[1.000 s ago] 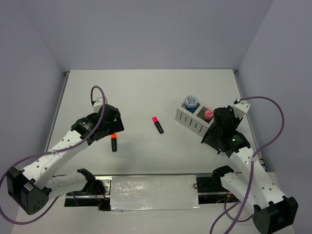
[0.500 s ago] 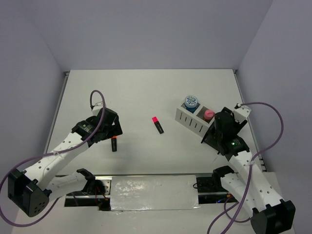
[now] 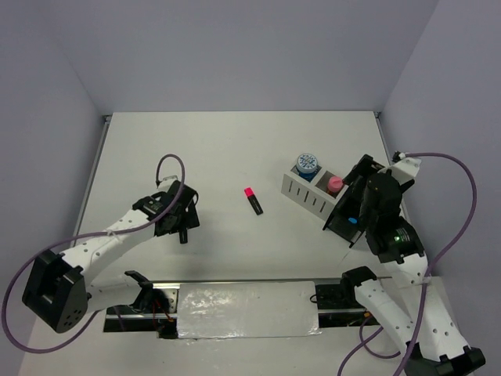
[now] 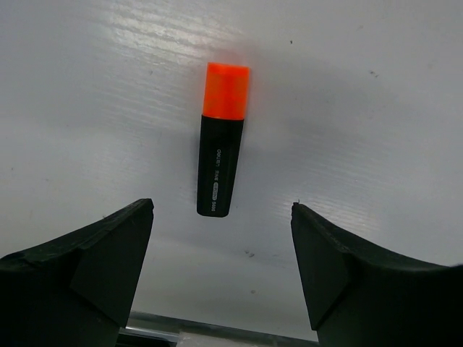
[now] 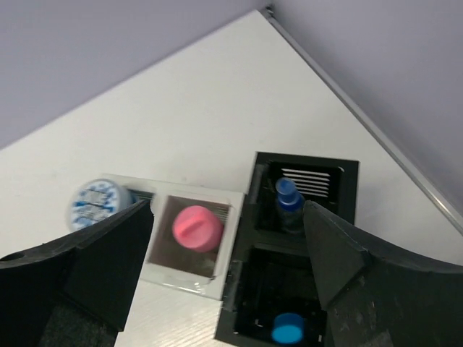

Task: Sort the stationery into containers
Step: Pick up the pen from the center of the board.

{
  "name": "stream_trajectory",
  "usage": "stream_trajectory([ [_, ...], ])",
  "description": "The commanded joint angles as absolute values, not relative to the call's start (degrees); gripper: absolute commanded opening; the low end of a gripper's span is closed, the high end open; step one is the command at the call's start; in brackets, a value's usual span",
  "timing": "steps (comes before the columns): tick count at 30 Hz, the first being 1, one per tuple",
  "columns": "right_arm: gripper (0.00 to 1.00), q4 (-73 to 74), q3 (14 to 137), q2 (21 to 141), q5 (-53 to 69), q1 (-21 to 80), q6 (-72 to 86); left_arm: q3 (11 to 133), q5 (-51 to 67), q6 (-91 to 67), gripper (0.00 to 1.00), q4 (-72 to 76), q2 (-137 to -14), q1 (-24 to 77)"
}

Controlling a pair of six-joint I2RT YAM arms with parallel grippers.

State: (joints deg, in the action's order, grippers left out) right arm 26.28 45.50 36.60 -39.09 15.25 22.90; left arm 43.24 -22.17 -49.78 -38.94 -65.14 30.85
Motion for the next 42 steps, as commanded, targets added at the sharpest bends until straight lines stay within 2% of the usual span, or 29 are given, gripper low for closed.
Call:
stream_trajectory([
  [1,0.91,28.39,50.18,35.69,-32.71,15.73,20.31,42.71,-21.36,-50.62,0.88,-36.12,-67.84,30.41],
  [5,0.92,29.27,53.0,35.51,-27.87,15.82,20.04,40.61,-20.22,-51.24,0.85,-33.5,-70.66,30.5],
  [7,0.93,29.44,53.96,35.59,-25.85,15.73,20.04,39.29,-19.95,-51.15,0.79,-30.77,-72.15,30.41],
  [8,1.0,29.44,54.23,35.6,-24.1,15.73,19.78,38.42,-19.78,-51.24,0.78,-30.15,-72.68,30.15],
  [13,1.0,29.88,56.51,35.6,-20.22,16.08,19.86,36.22,-19.34,-51.24,0.66,-27.34,-77.34,29.97],
  [16,1.0,29.45,57.13,35.51,-19.08,16.17,20.04,34.89,-18.72,-51.68,0.46,-25.67,-79.62,29.97],
  [17,1.0,29.36,57.22,35.68,-18.12,16.17,20.04,34.46,-18.2,-51.94,0.28,-25.32,-80.32,29.88],
  [20,1.0,28.48,57.13,36.47,-12.52,16.35,21.09,33.31,-17.49,-52.21,0.0,-23.73,-80.33,29.97],
  [25,1.0,24.79,56.51,39.19,1.21,16.61,27.06,34.01,-12.85,-47.83,0.0,-20.5,-74.11,31.28],
  [28,1.0,21.55,55.37,41.92,5.97,20.1,32.94,33.75,-6.71,-43.44,0.0,-15.14,-64.45,33.82],
  [32,1.0,18.99,55.89,48.24,0.1,31.85,37.52,35.41,0.52,-40.44,0.0,-5.91,-55.11,36.56],
  [42,1.0,16.52,63.8,67.21,-4.39,44.81,42.63,46.05,4.39,-35.95,0.0,-3.6,-56.25,44.12],
])
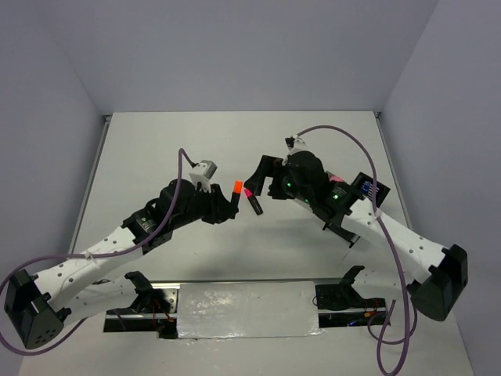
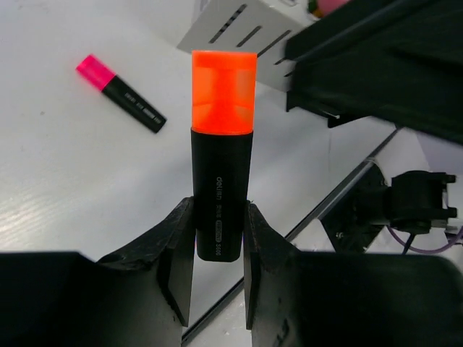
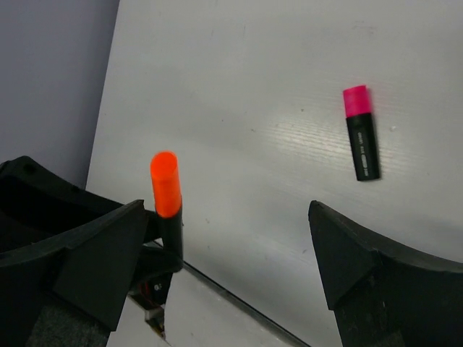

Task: Sort the stationery into containers
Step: Pick up the pen from the center of the board, then place the pen in the storage box.

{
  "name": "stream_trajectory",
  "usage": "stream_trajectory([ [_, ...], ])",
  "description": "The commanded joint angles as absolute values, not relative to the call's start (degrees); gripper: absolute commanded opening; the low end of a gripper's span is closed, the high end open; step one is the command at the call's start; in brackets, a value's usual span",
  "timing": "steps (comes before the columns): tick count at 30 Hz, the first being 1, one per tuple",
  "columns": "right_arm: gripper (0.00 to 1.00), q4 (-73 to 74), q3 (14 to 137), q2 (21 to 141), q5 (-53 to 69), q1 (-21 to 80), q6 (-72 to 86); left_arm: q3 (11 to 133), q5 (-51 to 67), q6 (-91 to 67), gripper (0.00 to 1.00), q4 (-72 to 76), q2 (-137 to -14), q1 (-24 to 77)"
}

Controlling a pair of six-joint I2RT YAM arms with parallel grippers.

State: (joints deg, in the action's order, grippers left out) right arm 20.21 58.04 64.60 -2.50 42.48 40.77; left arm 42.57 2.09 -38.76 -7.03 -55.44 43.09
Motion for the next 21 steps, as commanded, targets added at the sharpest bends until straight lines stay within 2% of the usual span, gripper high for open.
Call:
stream_trajectory([
  [1,1.0,16.61,64.5,68.28,-4.13,45.26,42.8,46.49,4.39,-35.86,0.0,-3.6,-56.69,44.3],
  [7,0.92,16.27,66.19,72.42,-3.78,48.16,44.21,49.13,5.27,-35.16,0.0,-3.16,-57.39,44.82],
  [9,0.78,15.3,65.92,72.77,-2.73,48.43,44.74,49.31,5.1,-34.89,0.0,-3.43,-57.57,45.0],
  [10,0.7,15.21,65.74,72.95,-2.46,48.43,44.82,49.39,5.18,-34.81,0.0,-3.34,-57.57,44.91],
  [11,0.51,15.12,65.57,73.04,-2.03,48.51,44.91,49.31,5.01,-34.72,0.0,-3.25,-57.48,45.0],
  [12,0.21,14.68,65.13,72.86,-1.93,48.6,45.0,49.48,4.75,-34.63,0.0,-3.43,-57.48,44.91],
  [13,0.12,14.68,64.95,72.69,-1.93,48.52,45.44,49.57,4.49,-34.63,0.0,-3.6,-57.57,44.91],
  [14,0.01,14.42,64.69,72.6,-2.02,48.52,45.35,49.74,4.48,-34.28,0.05,-3.78,-57.57,44.91],
  [15,0.0,14.94,64.77,72.34,-2.89,48.52,45.18,50.09,4.13,-34.1,0.34,-4.04,-57.92,44.91],
  [16,0.0,15.38,64.86,72.07,-3.6,48.25,44.22,50.62,3.7,-34.01,0.56,-4.39,-58.01,44.91],
  [17,0.0,15.73,64.86,71.72,-4.39,47.82,43.34,50.8,2.91,-34.01,0.9,-5.44,-58.09,44.91],
  [18,0.0,16.6,64.69,70.41,-7.96,47.38,42.29,51.06,2.03,-34.01,0.99,-6.06,-58.18,44.83],
  [21,0.0,19.93,62.41,64.81,-21.64,44.4,37.89,52.82,-1.74,-34.1,0.99,-10.62,-59.06,44.91],
])
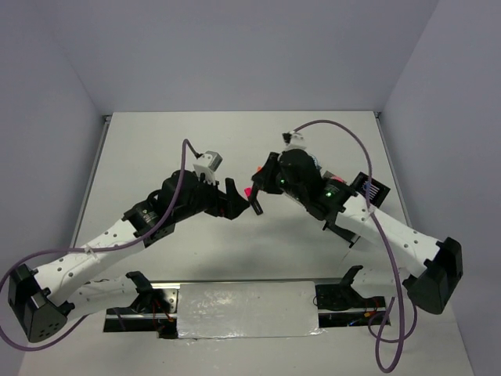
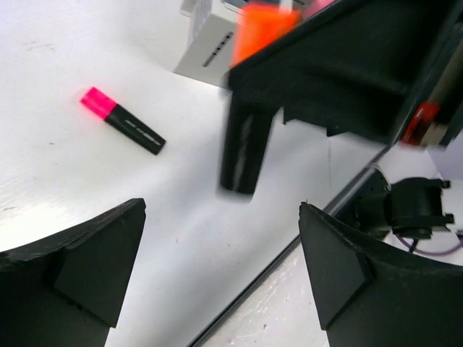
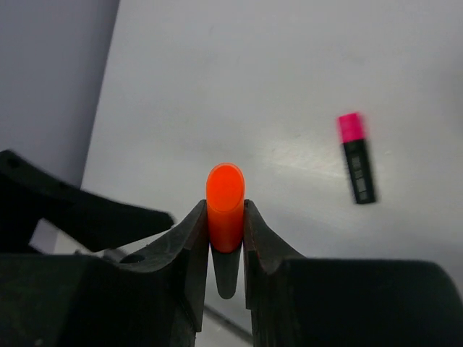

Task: Sort the stationery into containers
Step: Place the pen in the storage box.

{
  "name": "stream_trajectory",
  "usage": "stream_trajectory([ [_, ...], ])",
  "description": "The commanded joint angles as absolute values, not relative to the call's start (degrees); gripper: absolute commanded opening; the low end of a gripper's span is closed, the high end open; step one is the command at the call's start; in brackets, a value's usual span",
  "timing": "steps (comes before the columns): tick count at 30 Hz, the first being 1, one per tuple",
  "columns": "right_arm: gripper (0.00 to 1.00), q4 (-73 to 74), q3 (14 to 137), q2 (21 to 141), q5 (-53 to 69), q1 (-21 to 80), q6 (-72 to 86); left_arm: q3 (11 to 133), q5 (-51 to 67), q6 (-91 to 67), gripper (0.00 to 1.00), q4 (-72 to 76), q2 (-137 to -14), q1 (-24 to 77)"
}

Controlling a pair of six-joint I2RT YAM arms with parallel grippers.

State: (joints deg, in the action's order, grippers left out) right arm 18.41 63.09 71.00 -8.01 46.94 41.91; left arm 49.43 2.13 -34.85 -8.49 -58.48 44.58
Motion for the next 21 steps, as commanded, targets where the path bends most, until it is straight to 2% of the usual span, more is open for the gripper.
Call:
stream_trajectory([
  [1,0.0,20.82,60.58,63.12,-25.19,42.04,35.53,53.52,-2.98,-33.93,0.99,-11.59,-59.41,44.91],
  [4,0.0,26.09,57.32,57.4,-39.84,37.99,33.14,54.31,-5.0,-34.01,0.99,-15.9,-60.64,44.82],
  [9,0.0,37.25,52.66,51.6,-54.65,27.88,35.24,53.35,-5.27,-34.28,0.99,-18.02,-61.7,44.82],
  [14,0.0,35.87,47.56,46.32,-58.8,21.02,33.76,53.52,-4.66,-34.01,0.99,-17.67,-63.01,44.82],
  [21,0.0,25.67,41.14,43.59,-54.33,15.03,28.83,54.93,-2.03,-33.22,0.99,-17.84,-64.95,44.82],
])
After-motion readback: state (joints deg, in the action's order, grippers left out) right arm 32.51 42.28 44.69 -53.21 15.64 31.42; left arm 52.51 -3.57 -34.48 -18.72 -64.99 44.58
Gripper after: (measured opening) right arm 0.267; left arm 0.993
